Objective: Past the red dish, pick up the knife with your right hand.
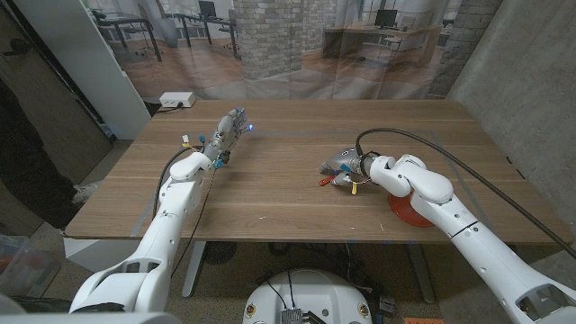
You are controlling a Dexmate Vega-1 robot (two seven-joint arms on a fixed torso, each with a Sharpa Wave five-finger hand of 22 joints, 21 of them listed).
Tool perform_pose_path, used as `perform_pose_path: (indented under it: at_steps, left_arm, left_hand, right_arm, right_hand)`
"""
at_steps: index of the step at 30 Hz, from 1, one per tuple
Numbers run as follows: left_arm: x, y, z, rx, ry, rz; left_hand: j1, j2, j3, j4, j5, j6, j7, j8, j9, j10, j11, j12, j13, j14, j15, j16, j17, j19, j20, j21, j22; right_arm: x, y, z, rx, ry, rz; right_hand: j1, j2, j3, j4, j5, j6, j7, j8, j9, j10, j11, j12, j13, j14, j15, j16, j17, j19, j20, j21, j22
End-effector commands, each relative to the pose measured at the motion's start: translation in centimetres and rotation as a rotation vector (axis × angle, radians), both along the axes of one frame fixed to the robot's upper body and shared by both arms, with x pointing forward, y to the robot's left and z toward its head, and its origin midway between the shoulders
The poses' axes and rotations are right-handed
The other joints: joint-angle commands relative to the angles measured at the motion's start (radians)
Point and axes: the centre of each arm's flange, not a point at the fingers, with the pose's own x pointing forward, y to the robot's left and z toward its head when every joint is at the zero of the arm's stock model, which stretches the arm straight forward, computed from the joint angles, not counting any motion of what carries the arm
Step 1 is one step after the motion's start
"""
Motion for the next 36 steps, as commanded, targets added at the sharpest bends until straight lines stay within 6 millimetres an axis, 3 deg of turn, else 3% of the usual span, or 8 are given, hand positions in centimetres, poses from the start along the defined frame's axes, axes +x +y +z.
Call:
perform_pose_path:
  at_steps: [1,4,9,18,21,24,28,36]
  left_arm:
    - [0.3,-0.3,0.7,0.01,-0.004,-0.001]
    - [0.3,-0.4,0.7,0.008,-0.002,-0.002]
    - [0.4,-0.4,0.7,0.001,0.0,-0.006]
    - [0.3,-0.2,0.7,-0.01,-0.007,-0.008]
    - [0.2,0.0,0.8,-0.014,-0.011,-0.006]
    - [0.1,0.2,0.8,-0.017,-0.014,-0.003]
    - [0.0,0.4,0.7,-0.02,-0.014,-0.001]
    - [-0.2,0.7,0.6,-0.021,-0.013,0.002]
  left_hand:
    - [-0.007,0.049,-0.001,0.001,-0.001,-0.109,0.005,0.001,0.004,-0.081,-0.001,-0.001,0.004,-0.159,-0.001,-0.002,0.001,-0.212,-0.005,-0.004,0.004]
    - [-0.007,0.049,-0.002,0.001,-0.001,-0.109,0.005,0.001,0.004,-0.081,0.0,-0.001,0.004,-0.159,-0.001,-0.003,0.001,-0.211,-0.005,-0.004,0.005]
    - [-0.007,0.048,-0.003,0.0,-0.001,-0.109,0.004,0.001,0.004,-0.082,-0.001,-0.001,0.004,-0.159,-0.002,-0.002,0.001,-0.211,-0.006,-0.005,0.005]
    - [-0.006,0.046,-0.006,-0.001,-0.001,-0.109,0.004,0.001,0.004,-0.083,-0.003,-0.001,0.004,-0.16,-0.003,-0.003,0.001,-0.212,-0.006,-0.008,0.005]
    - [-0.006,0.045,-0.006,-0.001,-0.001,-0.11,0.003,0.001,0.004,-0.084,-0.003,-0.001,0.004,-0.16,-0.003,-0.003,0.0,-0.212,-0.006,-0.008,0.005]
    - [-0.006,0.044,-0.008,-0.002,-0.001,-0.11,0.003,0.001,0.004,-0.083,0.0,-0.001,0.004,-0.16,-0.003,-0.003,0.0,-0.212,-0.007,-0.009,0.005]
    - [-0.006,0.041,-0.009,-0.003,-0.001,-0.111,0.002,0.001,0.004,-0.083,-0.003,-0.001,0.004,-0.16,-0.004,-0.003,0.0,-0.211,-0.009,-0.01,0.005]
    - [-0.004,0.034,-0.013,-0.006,-0.002,-0.112,0.001,0.001,0.003,-0.085,-0.005,-0.002,0.004,-0.162,-0.005,-0.003,0.0,-0.211,-0.01,-0.012,0.005]
  right_arm:
    - [0.6,-1.2,-1.3,0.064,-0.027,0.005]
    - [0.4,-1.3,-1.5,0.072,-0.052,0.026]
    - [0.3,-1.6,-1.9,0.078,-0.08,0.054]
    - [0.7,-1.7,-2.2,0.065,-0.083,0.081]
    - [1.1,-1.8,-2.4,0.064,-0.078,0.092]
    - [1.2,-1.9,-2.6,0.067,-0.088,0.114]
    - [1.4,-2.0,-2.9,0.076,-0.106,0.142]
    - [1.5,-2.3,-3.4,0.092,-0.166,0.174]
  right_hand:
    - [0.031,0.001,-0.013,-0.01,-0.003,0.034,-0.006,0.009,0.003,0.032,-0.007,0.004,0.002,0.046,-0.105,0.01,0.003,0.032,-0.092,0.01,0.004]
    - [0.074,-0.005,-0.028,-0.021,-0.007,0.092,-0.025,0.023,0.003,0.095,-0.018,0.014,0.002,0.106,-0.126,0.02,0.003,0.07,-0.103,0.019,0.007]
    - [0.138,-0.004,-0.048,-0.019,-0.011,0.209,-0.053,0.053,0.003,0.186,-0.046,0.025,0.003,0.203,-0.163,0.043,0.012,0.101,-0.126,0.028,0.012]
    - [0.253,0.033,-0.08,-0.02,-0.032,0.382,-0.074,0.088,0.002,0.32,-0.037,0.043,0.008,0.33,-0.188,0.099,0.042,0.155,-0.141,0.059,0.025]
    - [0.287,0.048,-0.097,-0.016,-0.045,0.451,-0.067,0.102,0.002,0.376,-0.017,0.056,0.014,0.378,-0.191,0.128,0.059,0.163,-0.138,0.071,0.031]
    - [0.354,0.082,-0.116,-0.016,-0.069,0.558,-0.049,0.129,0.007,0.464,-0.01,0.086,0.041,0.476,-0.194,0.189,0.098,0.186,-0.14,0.103,0.04]
    - [0.409,0.078,-0.151,-0.014,-0.102,0.658,-0.031,0.151,0.011,0.56,-0.006,0.135,0.088,0.547,-0.196,0.241,0.151,0.219,-0.144,0.159,0.056]
    - [0.425,0.075,-0.175,-0.005,-0.111,0.695,-0.029,0.148,0.009,0.598,-0.007,0.153,0.113,0.595,-0.196,0.252,0.17,0.224,-0.152,0.205,0.074]
